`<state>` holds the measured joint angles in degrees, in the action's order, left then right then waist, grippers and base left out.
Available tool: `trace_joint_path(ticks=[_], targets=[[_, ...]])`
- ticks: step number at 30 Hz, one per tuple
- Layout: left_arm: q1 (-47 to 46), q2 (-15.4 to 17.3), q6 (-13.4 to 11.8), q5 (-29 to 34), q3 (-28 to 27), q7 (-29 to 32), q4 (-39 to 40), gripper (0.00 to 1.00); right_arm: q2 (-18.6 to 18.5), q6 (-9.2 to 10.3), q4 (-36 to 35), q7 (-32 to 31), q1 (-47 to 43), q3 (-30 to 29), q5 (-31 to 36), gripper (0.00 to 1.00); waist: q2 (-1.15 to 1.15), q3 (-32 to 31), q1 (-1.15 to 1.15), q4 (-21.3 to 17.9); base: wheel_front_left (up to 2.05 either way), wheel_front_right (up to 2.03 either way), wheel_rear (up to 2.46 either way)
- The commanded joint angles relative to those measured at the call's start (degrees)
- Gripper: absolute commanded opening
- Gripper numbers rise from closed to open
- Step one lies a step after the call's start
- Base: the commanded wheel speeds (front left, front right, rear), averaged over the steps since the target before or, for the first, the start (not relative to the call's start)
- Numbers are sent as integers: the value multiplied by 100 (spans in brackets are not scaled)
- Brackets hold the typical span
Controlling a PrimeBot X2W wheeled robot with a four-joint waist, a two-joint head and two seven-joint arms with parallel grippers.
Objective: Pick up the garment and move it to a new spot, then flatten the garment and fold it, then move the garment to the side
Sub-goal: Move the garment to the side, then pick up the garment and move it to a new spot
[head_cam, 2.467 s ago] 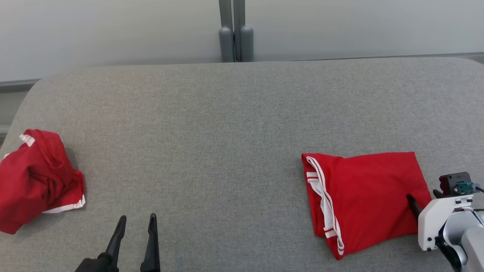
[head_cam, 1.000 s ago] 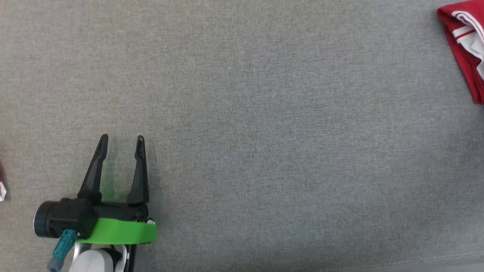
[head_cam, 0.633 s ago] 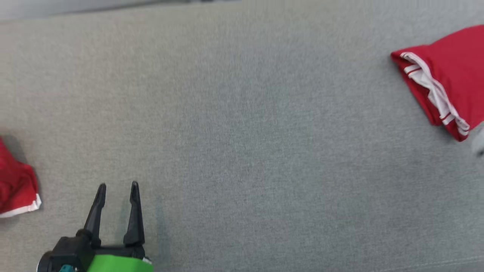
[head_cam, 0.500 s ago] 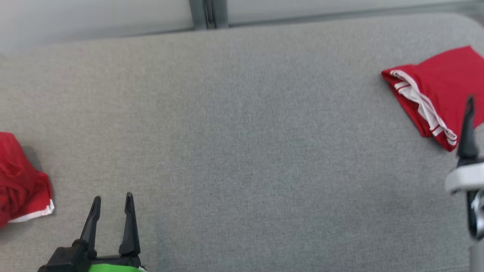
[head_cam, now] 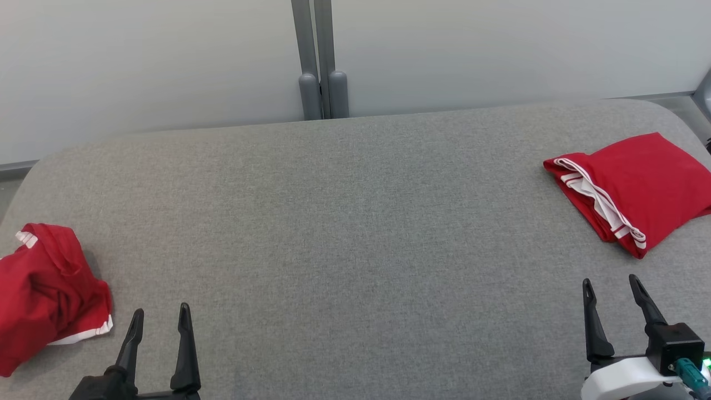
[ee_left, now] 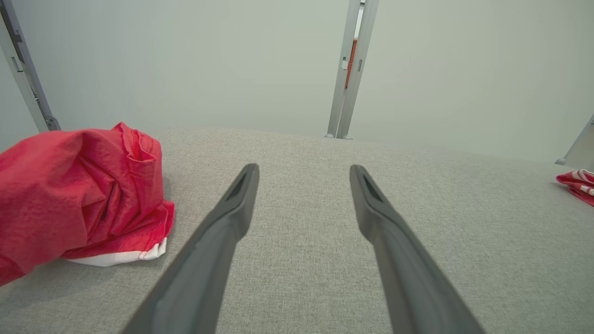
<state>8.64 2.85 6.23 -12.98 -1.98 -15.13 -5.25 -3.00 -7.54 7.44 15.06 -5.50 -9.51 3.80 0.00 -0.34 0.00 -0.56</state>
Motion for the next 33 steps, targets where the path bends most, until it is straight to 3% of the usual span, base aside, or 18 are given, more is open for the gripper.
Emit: trace_joint_path(ticks=[1,7,11,24,33], targets=[[53,11,16,26,-30,0,0,100,-4,11,10,14,-62,32,-30,100,0,-23,0,-15,0,0,0],[-2,11,31,25,24,0,-25,100,6,10,-5,14,-81,219,-220,100,0,-30,0,6,0,0,0],[-52,11,39,61,50,0,-29,100,7,10,-141,14,-72,284,-294,100,0,-43,0,232,0,0,0],[29,12,-70,-164,3,-1,-116,100,3,10,-254,15,62,1095,-560,100,0,-81,0,1998,0,0,0],[-550,9,-20,-276,-207,1,-265,100,-2,10,-242,15,221,1191,-426,100,0,316,0,2106,0,0,0]])
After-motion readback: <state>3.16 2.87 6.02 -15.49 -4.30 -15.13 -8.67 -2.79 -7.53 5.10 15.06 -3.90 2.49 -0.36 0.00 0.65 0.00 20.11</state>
